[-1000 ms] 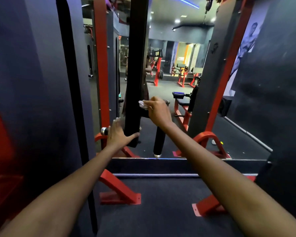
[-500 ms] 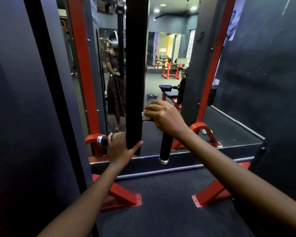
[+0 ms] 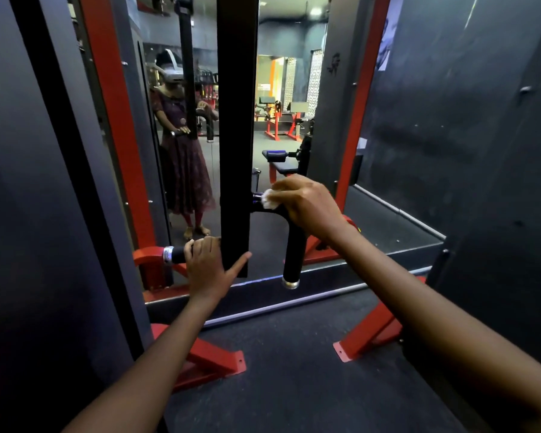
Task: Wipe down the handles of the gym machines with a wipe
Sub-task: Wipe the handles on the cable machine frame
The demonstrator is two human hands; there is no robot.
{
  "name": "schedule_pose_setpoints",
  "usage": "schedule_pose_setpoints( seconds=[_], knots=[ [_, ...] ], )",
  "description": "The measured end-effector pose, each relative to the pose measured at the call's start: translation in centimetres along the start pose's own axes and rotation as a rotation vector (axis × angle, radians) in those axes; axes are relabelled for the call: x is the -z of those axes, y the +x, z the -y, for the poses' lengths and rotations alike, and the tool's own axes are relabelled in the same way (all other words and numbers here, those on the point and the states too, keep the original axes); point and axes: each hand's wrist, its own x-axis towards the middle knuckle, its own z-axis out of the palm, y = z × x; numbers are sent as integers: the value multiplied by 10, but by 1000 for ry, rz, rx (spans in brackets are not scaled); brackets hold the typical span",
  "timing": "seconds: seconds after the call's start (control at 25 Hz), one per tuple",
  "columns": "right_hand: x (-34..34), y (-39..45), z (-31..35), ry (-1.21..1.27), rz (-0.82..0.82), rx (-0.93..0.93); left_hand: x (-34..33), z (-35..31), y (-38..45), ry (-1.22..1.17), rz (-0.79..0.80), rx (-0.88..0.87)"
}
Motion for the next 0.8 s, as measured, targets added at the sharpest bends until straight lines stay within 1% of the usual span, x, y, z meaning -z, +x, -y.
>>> schedule_pose_setpoints(
  seconds=[0.08,0.12,0.16,0.24,0.32,0.36,0.44,0.52,0.64,0.72,0.8],
  knots=[
    [-12,11,5,-25,55,62,0,1,0,0,9,5],
    [-14,7,3,-18,62,65,0,1,0,8,2,1],
    [-15,-4,-2,8,34,30,0,1,-1,15,-6,-5],
    [-11,-32,-10,78,-110,-133,0,0,0,8,-23,-8],
    [-17,-63,-7,97,-236,-316,-1,-1,0,-15,-25,8],
    [-25,-79,-1,88,-270,-384,-1,-1,0,-23,-26,15],
    [-44,-110,16,75,-266,-452,-1,-2,-1,-36,-34,18],
    [-49,-126,27,55,-226,-470,-1,-2,-1,-46,-36,20],
    [-36,-98,25,-7,-304,-473,-2,-1,-1,-53,-36,25],
    [-27,-69,23,-57,-359,-431,-1,-2,-1,-50,-29,28],
    [-29,-64,21,-81,-343,-394,0,-3,-2,-53,-33,22]
  ],
)
